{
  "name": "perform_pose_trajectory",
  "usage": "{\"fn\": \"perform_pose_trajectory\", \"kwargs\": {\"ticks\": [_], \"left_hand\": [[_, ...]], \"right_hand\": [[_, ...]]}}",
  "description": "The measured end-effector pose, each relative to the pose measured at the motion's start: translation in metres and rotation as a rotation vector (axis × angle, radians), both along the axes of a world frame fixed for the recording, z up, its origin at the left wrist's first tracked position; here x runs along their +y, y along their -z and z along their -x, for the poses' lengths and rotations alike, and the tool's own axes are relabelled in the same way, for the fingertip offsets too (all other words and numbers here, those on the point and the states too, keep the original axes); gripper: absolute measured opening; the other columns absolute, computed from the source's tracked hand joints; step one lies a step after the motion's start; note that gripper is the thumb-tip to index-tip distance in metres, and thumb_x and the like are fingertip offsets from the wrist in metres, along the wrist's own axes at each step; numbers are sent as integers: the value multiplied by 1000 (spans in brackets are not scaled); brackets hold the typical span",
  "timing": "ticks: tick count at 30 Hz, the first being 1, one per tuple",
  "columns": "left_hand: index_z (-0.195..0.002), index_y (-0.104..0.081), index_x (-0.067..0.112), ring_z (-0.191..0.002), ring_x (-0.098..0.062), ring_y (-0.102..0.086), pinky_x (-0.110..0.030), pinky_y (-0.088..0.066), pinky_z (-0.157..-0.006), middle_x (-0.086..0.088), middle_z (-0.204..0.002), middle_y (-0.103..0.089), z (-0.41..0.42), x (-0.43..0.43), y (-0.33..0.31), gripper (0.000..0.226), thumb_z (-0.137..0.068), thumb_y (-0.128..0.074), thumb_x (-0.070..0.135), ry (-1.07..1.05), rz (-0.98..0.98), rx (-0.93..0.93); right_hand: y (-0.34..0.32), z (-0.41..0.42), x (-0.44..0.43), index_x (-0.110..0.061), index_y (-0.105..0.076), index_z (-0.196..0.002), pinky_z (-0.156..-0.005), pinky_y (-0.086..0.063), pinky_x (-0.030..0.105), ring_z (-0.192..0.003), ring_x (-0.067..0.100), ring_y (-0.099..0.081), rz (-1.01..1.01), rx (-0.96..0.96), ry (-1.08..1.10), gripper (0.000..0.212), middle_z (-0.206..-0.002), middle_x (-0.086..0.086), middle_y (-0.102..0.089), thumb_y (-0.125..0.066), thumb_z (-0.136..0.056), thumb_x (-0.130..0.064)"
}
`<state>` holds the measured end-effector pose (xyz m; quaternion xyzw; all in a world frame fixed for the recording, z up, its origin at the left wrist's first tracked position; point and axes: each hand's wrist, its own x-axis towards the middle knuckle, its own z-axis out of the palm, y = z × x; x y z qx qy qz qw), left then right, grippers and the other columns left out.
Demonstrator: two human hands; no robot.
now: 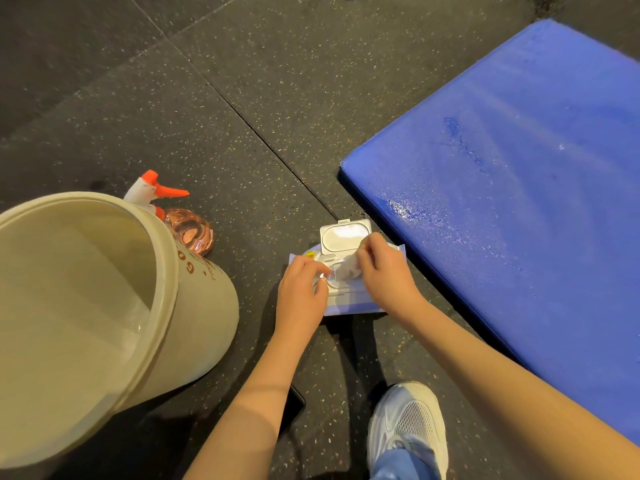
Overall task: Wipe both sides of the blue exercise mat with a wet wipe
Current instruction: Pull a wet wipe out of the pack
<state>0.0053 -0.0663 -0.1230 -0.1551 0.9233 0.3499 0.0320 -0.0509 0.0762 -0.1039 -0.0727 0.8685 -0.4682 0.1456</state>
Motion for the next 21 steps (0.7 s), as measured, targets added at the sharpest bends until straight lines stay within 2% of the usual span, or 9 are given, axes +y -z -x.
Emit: {"fn": "perform_pose_trajectory", "kwargs": {"ticks": [2,4,6,8,10,14,17,18,21], "left_hand": [[-96,-68,17,-112,-7,-51,-7,-34,-81,4,-112,-55,1,1,-1,18,-91,-57,4,-12,-1,-14],[-96,-68,17,-108,-8,-52,-10,-36,-82,4,-110,-57,2,2,-3,17,-90,-57,4,-19,1,-19],[-94,-68,17,-105,-9,-54,-15,-37,-86,4,-108,-59,3,2,-3,18,-90,-57,4,-21,4,-6],[-93,-68,18,-103,-10,-55,-19,-41,-87,3,-107,-61,3,3,-3,17,-90,-57,5,-30,3,0],[-93,-69,17,-100,-12,-57,-22,-45,-85,1,-107,-63,3,6,-5,15,-91,-58,6,-48,8,4],[-95,-69,16,-102,-15,-57,-27,-48,-85,0,-107,-62,5,9,-9,16,-92,-57,6,-76,25,-19],[-99,-68,12,-129,-23,-45,-31,-44,-90,-3,-113,-61,4,9,-8,17,-94,-53,5,-69,24,-45],[-101,-68,11,-132,-22,-41,-31,-43,-92,-4,-115,-61,4,10,-11,18,-95,-52,5,-81,19,-51],[-105,-68,15,-127,-21,-47,-37,-45,-98,-3,-112,-66,3,16,-19,20,-95,-52,7,-141,8,-5]], "right_hand": [[-1,2,1,-9,-52,-89,-72,-39,40,-78,29,-53,-172,21,-141,7,-83,12,-60,-52,-92,-15],[-2,7,4,-5,-61,-96,-76,-41,39,-89,31,-56,-350,79,-292,12,-94,15,-63,-54,-89,-13],[-10,12,8,-2,-63,-91,-74,-40,33,-83,25,-54,-245,133,-197,10,-91,13,-61,-55,-88,-7],[-25,14,10,-6,-60,-83,-66,-36,22,-71,14,-47,-45,130,-7,8,-81,5,-56,-56,-89,-6],[-37,12,13,-11,-56,-81,-62,-34,12,-68,3,-45,74,111,84,11,-77,-2,-52,-54,-91,-7],[-59,14,28,-17,-52,-81,-57,-33,19,-63,2,-41,226,78,287,16,-72,-10,-49,-47,-94,-9],[-84,22,40,-17,-49,-84,-55,-32,16,-59,-2,-39,298,162,433,14,-70,-11,-48,-44,-95,-9],[-93,24,44,-16,-48,-87,-54,-32,14,-57,-3,-40,315,199,457,12,-69,-11,-49,-44,-96,-9],[-104,22,53,-16,-48,-91,-51,-34,14,-55,-1,-46,281,279,465,10,-67,-6,-55,-44,-97,-10]]}}
